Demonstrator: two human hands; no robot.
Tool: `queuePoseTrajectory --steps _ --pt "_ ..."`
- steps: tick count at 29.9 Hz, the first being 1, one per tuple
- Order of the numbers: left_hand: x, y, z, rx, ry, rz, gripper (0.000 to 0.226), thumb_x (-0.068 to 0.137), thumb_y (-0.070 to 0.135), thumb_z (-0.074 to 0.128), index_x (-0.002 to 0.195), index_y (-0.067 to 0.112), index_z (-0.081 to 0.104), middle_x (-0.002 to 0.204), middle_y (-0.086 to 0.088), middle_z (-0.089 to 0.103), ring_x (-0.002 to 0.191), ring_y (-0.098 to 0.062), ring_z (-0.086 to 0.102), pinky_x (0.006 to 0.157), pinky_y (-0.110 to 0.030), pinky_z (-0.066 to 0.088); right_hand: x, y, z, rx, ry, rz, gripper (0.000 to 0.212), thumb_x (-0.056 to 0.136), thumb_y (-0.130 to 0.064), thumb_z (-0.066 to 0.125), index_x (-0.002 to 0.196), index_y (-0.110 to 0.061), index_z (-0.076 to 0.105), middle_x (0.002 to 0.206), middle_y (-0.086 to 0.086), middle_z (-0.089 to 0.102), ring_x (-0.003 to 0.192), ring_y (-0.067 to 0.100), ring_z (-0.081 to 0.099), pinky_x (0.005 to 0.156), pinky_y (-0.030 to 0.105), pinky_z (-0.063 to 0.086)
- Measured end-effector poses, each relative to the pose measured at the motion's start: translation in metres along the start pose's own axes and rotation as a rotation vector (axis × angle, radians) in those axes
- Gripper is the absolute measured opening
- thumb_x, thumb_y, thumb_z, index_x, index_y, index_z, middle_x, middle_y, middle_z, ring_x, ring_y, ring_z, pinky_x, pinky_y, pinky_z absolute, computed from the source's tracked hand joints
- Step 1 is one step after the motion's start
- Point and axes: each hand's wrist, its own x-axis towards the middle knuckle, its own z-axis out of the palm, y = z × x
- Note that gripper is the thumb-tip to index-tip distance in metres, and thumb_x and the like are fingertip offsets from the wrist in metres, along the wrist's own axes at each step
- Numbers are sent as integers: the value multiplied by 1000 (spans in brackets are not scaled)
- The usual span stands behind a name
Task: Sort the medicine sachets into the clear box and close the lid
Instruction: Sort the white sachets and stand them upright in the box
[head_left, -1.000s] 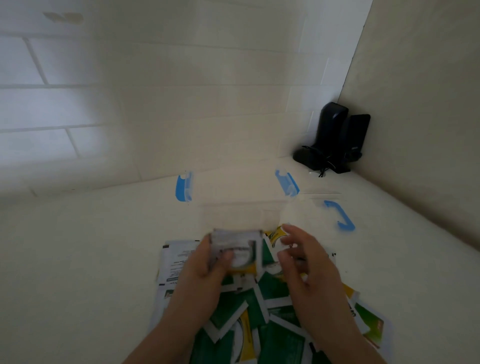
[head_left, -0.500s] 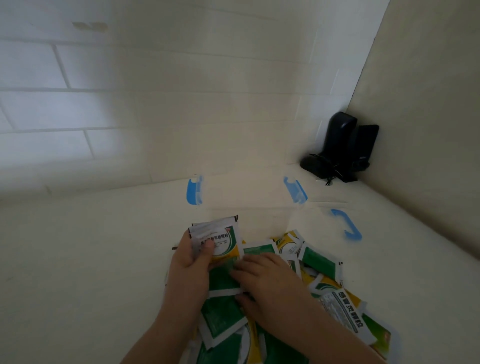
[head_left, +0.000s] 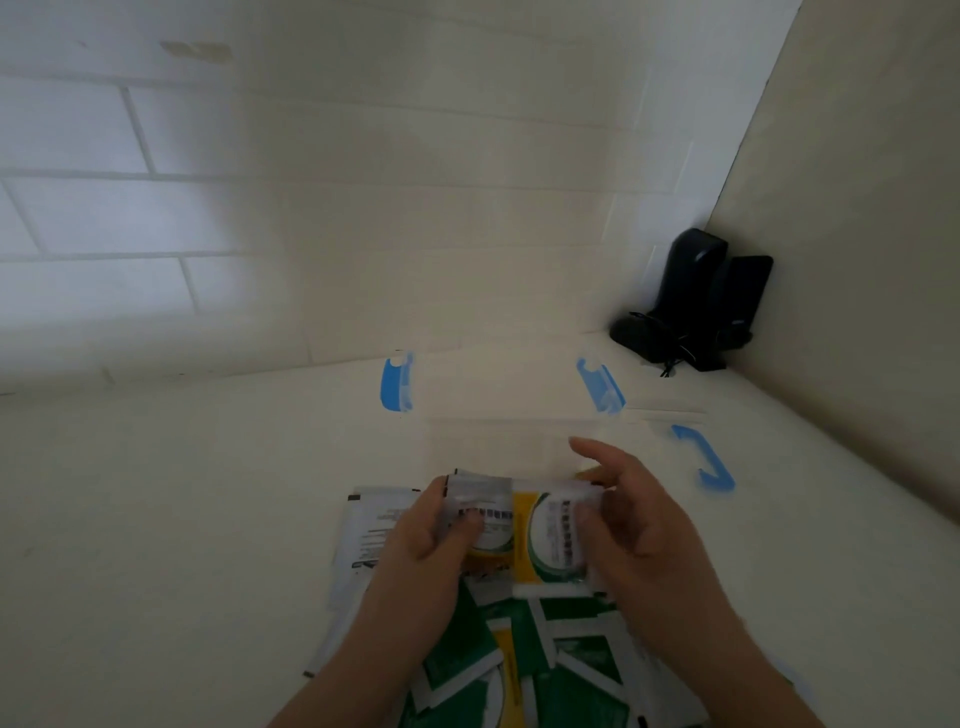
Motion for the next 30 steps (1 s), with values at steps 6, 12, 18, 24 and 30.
queuePoseTrajectory --steps 6,12,18,24,30 --pt "-7 5 4 93 -133 83 22 90 40 41 97 47 61 96 18 70 89 -1 65 79 -20 53 2 7 17 -678 -70 -402 73 66 -1 73 126 -31 43 95 1 68 83 14 65 67 28 57" --pt "-9 14 6 198 -321 277 23 86 31 54 108 34 58 108 19 65 102 0 60 81 -8 44 3 19 32 -424 36 -346 53 78 -12 62 120 -38 41 102 -18 45 95 -14 42 84 1 37" --pt "-10 11 0 199 -146 174 22 83 35 51 103 29 58 98 16 70 90 -3 66 76 -18 52 2 7 15 -259 140 -127 24 81 -57 48 104 -55 41 110 -32 47 106 -17 41 85 -4 30" --pt "-7 28 -5 356 -1 424 8 87 14 53 88 21 57 84 -2 61 78 2 57 64 -4 42 3 -6 6 -344 -236 -95 26 80 -41 58 104 -49 51 104 -25 61 92 -11 53 78 2 38" --pt "34 82 -18 360 -170 466 7 90 27 44 90 34 47 83 10 57 76 -1 57 65 -13 46 42 -50 14 -337 -103 -177 16 81 -43 52 76 -28 49 66 -2 58 58 5 53 52 20 45"
